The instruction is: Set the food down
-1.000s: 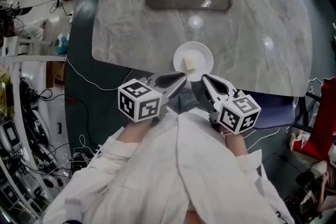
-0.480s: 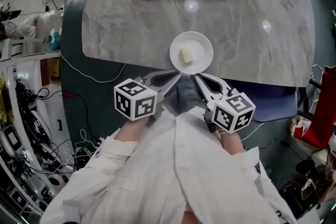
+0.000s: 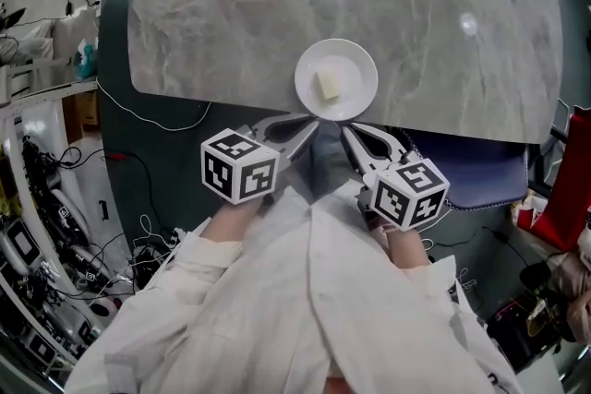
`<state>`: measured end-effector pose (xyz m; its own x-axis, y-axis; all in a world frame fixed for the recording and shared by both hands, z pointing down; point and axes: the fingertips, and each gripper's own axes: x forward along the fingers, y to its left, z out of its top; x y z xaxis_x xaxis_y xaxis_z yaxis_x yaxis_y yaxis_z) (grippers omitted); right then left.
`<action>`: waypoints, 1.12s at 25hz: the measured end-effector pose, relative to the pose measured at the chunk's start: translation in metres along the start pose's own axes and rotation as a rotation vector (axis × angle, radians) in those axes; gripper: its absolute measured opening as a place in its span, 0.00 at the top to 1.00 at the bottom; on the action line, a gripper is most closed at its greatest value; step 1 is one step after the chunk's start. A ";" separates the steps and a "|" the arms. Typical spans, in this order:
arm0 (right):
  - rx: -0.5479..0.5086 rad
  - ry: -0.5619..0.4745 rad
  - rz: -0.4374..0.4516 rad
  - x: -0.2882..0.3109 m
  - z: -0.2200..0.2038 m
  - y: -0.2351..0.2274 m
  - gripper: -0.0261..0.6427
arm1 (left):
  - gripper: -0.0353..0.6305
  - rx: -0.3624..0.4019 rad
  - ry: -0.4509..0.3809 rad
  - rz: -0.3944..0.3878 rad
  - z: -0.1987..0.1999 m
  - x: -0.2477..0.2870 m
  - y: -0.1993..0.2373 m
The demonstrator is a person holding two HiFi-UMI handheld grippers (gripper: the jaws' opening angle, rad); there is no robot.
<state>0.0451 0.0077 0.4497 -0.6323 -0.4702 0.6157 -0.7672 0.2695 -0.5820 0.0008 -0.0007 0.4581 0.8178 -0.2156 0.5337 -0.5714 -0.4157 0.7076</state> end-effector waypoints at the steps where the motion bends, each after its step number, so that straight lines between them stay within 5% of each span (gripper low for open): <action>1: 0.005 0.003 -0.005 0.000 -0.001 -0.003 0.95 | 0.90 -0.009 -0.003 0.003 0.000 0.001 0.001; 8: 0.020 0.006 -0.004 0.005 -0.002 -0.006 0.95 | 0.90 -0.077 -0.001 0.094 -0.005 0.002 0.023; 26: 0.054 -0.018 -0.063 0.006 0.000 -0.029 0.95 | 0.90 -0.104 0.029 0.125 -0.007 0.009 0.028; 28: 0.066 -0.020 -0.074 0.006 -0.001 -0.033 0.86 | 0.90 -0.108 0.023 0.133 -0.007 0.008 0.030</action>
<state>0.0664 -0.0032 0.4725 -0.5718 -0.5034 0.6478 -0.8023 0.1778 -0.5699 -0.0100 -0.0089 0.4867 0.7336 -0.2410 0.6354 -0.6793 -0.2873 0.6753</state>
